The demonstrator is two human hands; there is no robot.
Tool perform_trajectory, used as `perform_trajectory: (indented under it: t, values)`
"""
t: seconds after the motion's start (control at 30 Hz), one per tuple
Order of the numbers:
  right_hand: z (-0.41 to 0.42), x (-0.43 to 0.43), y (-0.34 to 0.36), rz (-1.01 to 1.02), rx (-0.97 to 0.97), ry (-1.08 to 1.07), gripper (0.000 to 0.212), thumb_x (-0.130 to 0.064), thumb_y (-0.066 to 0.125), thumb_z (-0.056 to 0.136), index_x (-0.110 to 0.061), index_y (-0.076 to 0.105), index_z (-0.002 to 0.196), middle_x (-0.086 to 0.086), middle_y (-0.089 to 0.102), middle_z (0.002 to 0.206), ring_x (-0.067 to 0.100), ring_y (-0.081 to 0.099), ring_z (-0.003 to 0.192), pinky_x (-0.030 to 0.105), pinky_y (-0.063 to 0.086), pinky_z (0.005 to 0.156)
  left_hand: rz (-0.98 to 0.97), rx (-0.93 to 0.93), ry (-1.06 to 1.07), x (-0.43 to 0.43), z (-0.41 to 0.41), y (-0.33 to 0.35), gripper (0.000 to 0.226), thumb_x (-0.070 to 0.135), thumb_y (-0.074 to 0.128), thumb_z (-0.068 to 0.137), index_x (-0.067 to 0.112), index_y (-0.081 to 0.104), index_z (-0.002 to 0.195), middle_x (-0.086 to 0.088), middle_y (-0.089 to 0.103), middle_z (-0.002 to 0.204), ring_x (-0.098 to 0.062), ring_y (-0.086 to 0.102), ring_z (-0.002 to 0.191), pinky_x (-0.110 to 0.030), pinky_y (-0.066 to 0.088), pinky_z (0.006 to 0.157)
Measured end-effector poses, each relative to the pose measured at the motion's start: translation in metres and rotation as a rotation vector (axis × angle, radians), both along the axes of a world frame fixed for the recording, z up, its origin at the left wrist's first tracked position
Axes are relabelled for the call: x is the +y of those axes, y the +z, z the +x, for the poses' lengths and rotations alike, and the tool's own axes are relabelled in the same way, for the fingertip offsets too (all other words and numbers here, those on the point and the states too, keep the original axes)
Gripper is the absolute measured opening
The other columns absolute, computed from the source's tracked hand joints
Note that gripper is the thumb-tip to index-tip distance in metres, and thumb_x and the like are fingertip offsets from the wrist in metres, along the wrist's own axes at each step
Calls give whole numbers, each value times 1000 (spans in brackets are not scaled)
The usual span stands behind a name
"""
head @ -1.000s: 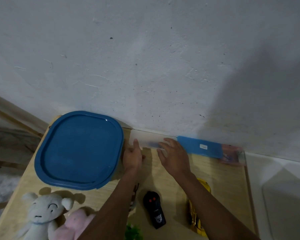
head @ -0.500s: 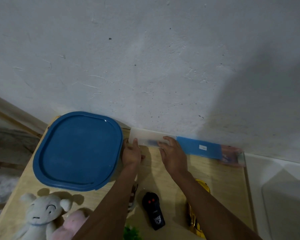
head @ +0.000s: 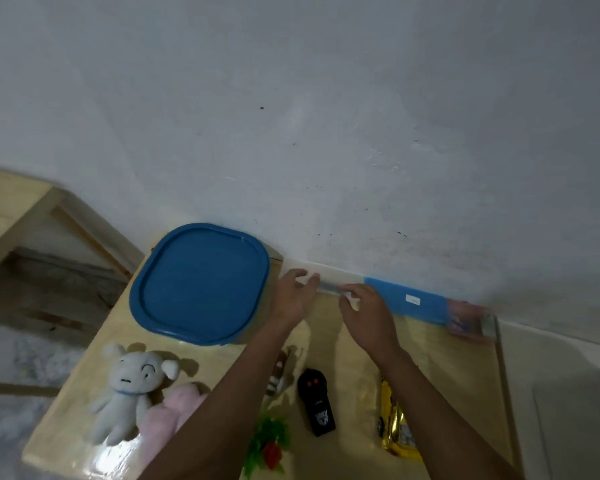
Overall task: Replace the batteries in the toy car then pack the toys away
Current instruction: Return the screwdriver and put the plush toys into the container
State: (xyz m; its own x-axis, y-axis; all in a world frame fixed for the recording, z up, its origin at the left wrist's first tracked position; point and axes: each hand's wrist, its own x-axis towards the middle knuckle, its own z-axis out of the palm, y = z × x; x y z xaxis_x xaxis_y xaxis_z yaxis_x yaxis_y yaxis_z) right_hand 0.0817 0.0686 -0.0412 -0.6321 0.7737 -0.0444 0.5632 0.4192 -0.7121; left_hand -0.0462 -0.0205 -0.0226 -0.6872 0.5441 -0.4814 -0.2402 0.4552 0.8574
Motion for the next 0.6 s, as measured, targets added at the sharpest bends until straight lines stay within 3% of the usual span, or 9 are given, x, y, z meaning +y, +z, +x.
perform_trajectory:
  t: [0.1, 0.23, 0.3, 0.4, 0.5, 0.6]
  values:
    - [10, -11, 20, -25, 60, 48, 22, -19, 61, 92, -19, 68, 112, -3, 64, 113, 13, 60, 105, 22, 43, 84, 144, 177, -53, -31, 1, 27, 26, 30, 55, 98, 10, 65, 114, -9, 70, 89, -8, 65, 65, -22, 54, 60]
    - [6, -38, 40, 2, 95, 216, 19, -21, 60, 92, -24, 67, 110, -9, 60, 113, 5, 55, 105, 24, 45, 85, 116, 536, 201, -91, -19, 45, 19, 27, 55, 99, 17, 66, 111, 1, 66, 89, -3, 61, 76, -12, 47, 65]
    - [-4, -58, 46, 41, 54, 306, 21, -24, 59, 92, -25, 66, 112, -10, 58, 116, 3, 52, 105, 22, 43, 84, 82, 607, 386, -125, -34, 44, 23, 27, 55, 98, 14, 64, 116, 0, 65, 95, -7, 60, 83, -14, 49, 72]
    - [-25, -88, 52, 139, -40, 450, 27, -27, 57, 92, -25, 64, 118, -4, 57, 121, 12, 53, 111, 27, 46, 87, -10, 606, 535, -167, -57, 36, 36, 32, 58, 95, 15, 58, 127, -1, 61, 108, -18, 60, 99, -38, 53, 85]
    - [-51, -113, 54, 235, -169, 605, 40, -30, 56, 90, -24, 59, 129, 0, 52, 134, 19, 53, 118, 38, 47, 97, -46, 509, 507, -192, -84, 26, 49, 32, 59, 95, 12, 47, 138, -4, 55, 121, -25, 57, 113, -37, 52, 86]
    - [-77, -128, 47, 363, -325, 727, 55, -39, 60, 88, -26, 47, 140, 2, 36, 151, 21, 36, 138, 39, 33, 111, -116, 398, 421, -202, -113, 14, 60, 33, 55, 97, 11, 34, 149, -12, 43, 147, -29, 46, 132, -43, 47, 102]
